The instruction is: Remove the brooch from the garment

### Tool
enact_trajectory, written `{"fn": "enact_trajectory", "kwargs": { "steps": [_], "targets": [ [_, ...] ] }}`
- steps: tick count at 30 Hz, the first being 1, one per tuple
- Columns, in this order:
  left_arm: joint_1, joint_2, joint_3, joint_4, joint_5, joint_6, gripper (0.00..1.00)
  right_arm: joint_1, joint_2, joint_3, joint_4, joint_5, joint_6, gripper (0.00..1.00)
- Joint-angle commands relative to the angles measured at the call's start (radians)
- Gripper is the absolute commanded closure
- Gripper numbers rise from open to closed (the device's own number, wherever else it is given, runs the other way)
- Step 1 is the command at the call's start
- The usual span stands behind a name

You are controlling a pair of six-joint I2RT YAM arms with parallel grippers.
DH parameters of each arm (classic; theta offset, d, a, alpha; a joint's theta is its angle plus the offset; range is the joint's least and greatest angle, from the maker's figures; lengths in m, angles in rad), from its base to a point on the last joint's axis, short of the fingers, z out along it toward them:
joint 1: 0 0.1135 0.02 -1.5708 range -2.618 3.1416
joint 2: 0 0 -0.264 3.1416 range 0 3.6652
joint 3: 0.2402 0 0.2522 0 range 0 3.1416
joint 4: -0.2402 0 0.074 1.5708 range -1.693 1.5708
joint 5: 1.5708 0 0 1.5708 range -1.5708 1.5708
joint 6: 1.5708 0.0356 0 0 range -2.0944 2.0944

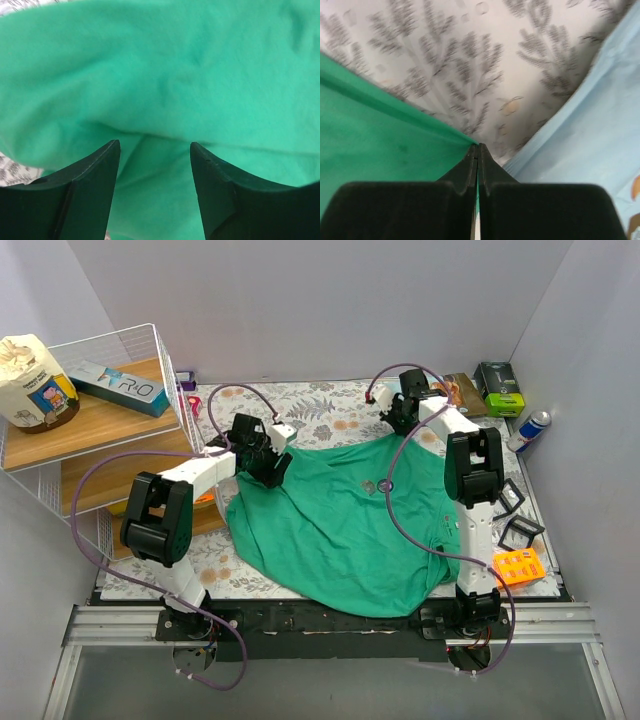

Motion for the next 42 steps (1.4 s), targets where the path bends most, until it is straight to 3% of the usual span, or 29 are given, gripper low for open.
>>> {"fn": "enact_trajectory", "kwargs": {
  "steps": [1, 5, 9, 10, 11, 13, 16, 17, 21, 27, 36, 42],
  "targets": [
    [-0.005, -0.108, -0.088, -0.024, 0.013, 0.033, 0.43, -0.008, 0.075, 0.185, -0.003, 0.112, 0.086, 0.99],
    [-0.005, -0.149, -0.146, -0.030, 0.014, 0.027, 0.43, -0.014, 0.085, 0.228, 0.040, 0.126, 0.100, 0.99],
    [-0.006, -0.171, -0.167, -0.039, 0.025, 0.013, 0.43, -0.016, 0.076, 0.304, 0.028, 0.023, 0.090, 0.96],
    [-0.008, -0.172, -0.165, -0.040, 0.024, 0.007, 0.43, -0.016, 0.068, 0.304, 0.023, 0.014, 0.085, 0.89],
    [-0.011, -0.180, -0.161, -0.041, 0.027, 0.004, 0.43, -0.014, 0.038, 0.296, 0.025, 0.009, 0.086, 0.73],
    [-0.011, -0.192, -0.141, -0.037, 0.054, -0.005, 0.43, -0.014, -0.005, 0.256, 0.017, -0.032, 0.083, 0.62],
    [-0.012, -0.214, -0.118, -0.030, 0.146, -0.030, 0.42, -0.014, -0.157, 0.042, 0.043, -0.133, 0.004, 0.51],
    [-0.015, -0.215, -0.118, -0.030, 0.166, -0.037, 0.42, -0.011, -0.241, -0.107, 0.062, -0.153, -0.022, 0.47],
    [-0.037, -0.192, -0.144, -0.031, 0.170, -0.046, 0.45, -0.005, -0.397, -0.372, 0.105, -0.236, -0.136, 0.44],
    [-0.040, -0.210, -0.274, -0.045, 0.053, -0.001, 0.60, 0.038, -0.493, -0.561, 0.151, -0.216, -0.237, 0.45],
    [-0.040, -0.350, -0.410, -0.140, 0.025, -0.014, 0.70, 0.084, -0.494, -0.614, 0.168, -0.264, -0.328, 0.46],
    [-0.040, -0.407, -0.345, -0.250, 0.105, 0.021, 0.67, 0.113, -0.489, -0.620, 0.160, -0.290, -0.404, 0.45]
  ]
}}
